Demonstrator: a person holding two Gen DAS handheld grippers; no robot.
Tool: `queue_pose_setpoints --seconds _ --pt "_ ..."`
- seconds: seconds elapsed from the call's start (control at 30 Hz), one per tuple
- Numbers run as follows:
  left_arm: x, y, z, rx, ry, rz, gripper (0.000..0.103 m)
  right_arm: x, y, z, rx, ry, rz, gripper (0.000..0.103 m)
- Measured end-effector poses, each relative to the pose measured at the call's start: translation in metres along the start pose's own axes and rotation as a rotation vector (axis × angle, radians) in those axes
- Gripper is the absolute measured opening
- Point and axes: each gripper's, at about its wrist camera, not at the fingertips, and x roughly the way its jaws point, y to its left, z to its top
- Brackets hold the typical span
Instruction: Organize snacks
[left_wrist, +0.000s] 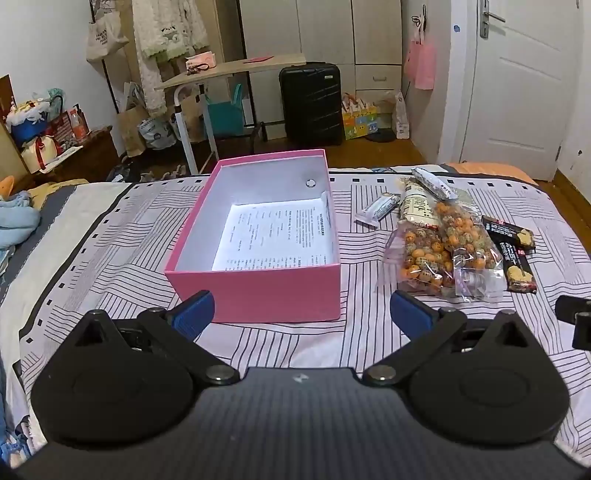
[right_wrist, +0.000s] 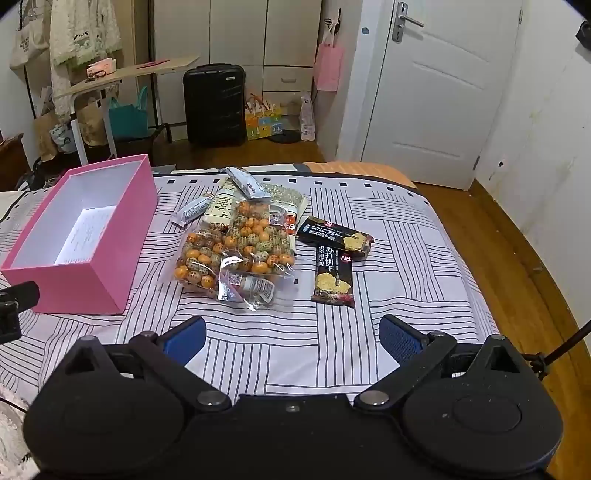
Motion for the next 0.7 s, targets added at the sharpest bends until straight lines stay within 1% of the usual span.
queue_pose_setpoints --seconds 0.2,0.3,0.7 --pt "-0.0083 0.0008 -0.0005 -0.014 -0.030 -0.017 0.103 -0.0004 0.0030 -0.0008 -0.011 -0.007 -0.003 0.101" --pt "-0.0083 0.0009 0.0003 -0.023 -0.025 -0.023 0.103 -0.0010 0.0036 -0.0011 -0.007 -0.014 -0.004 0.101" --pt "-0.0048 0.0082 -0.0002 -0.047 -0.008 -0.011 0.103 -0.0025 -0.0002 -0.0008 -0.013 -0.034 -0.016 0.101"
